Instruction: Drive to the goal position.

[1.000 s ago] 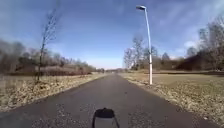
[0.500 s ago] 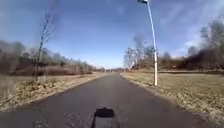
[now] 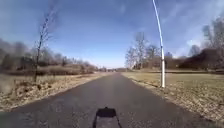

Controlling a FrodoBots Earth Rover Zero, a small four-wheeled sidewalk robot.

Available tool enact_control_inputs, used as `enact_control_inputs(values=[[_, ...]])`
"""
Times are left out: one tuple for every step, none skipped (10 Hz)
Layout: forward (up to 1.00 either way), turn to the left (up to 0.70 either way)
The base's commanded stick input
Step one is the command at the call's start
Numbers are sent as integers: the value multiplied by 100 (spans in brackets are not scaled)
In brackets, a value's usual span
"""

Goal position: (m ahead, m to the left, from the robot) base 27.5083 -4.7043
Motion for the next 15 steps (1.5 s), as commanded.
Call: enact_control_inputs(values=[[100,7],[100,7],[100,7],[100,7],[100,7],[100,7],[100,7],[100,7],[100,6],[100,5],[100,5],[100,5],[100,5],[100,6],[100,7]])
